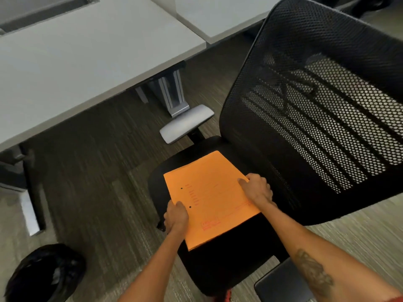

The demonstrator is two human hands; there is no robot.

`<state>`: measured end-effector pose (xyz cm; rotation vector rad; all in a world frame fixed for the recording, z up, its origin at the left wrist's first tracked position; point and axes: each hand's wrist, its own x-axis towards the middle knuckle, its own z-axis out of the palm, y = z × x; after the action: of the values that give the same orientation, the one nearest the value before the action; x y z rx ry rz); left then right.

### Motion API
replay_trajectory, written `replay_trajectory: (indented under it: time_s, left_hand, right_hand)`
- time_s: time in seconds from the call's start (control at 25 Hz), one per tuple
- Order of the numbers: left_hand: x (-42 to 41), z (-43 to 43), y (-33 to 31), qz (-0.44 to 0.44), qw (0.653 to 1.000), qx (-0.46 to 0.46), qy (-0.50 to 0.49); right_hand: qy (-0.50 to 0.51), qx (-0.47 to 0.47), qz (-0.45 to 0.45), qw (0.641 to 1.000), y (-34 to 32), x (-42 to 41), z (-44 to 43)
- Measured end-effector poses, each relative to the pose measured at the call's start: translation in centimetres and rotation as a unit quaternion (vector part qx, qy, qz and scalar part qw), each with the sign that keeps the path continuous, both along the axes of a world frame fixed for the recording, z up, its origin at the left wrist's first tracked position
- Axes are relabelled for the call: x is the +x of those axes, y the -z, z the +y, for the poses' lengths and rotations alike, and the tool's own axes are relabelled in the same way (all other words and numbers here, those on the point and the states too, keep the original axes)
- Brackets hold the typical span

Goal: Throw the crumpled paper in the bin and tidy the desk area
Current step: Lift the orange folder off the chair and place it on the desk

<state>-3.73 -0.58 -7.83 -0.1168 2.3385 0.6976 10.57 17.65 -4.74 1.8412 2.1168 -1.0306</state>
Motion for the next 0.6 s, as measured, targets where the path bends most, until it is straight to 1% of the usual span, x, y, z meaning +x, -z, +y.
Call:
replay_trajectory:
  time_s: [0.24,0.36,0.48,0.6]
  left_hand:
    - [-3.2,0.5,-3.9,-0.044,0.998,0.031,0.012]
    - [-3.8,0.2,-6.2,-0.053,0.998,0.028,0.035]
    - [-3.9,-0.3,-8.7,-0.049,0.997,0.024,0.056]
    - [-4.4,-0.5,-11.9,-0.009,0.996,0.030,0.078]
  right_hand:
    - [0.038,0.015,0.009,0.999,-4.5,-1.3,-0.5]
    - [0.054,0.021,0.003,0.998,-6.8,-1.4,-1.2]
    - [0.069,0.043,-0.005,0.997,-9.5,-1.4,-1.9]
    - [0.083,0.065,0.004,0.994,-13.0,-1.7,-2.2]
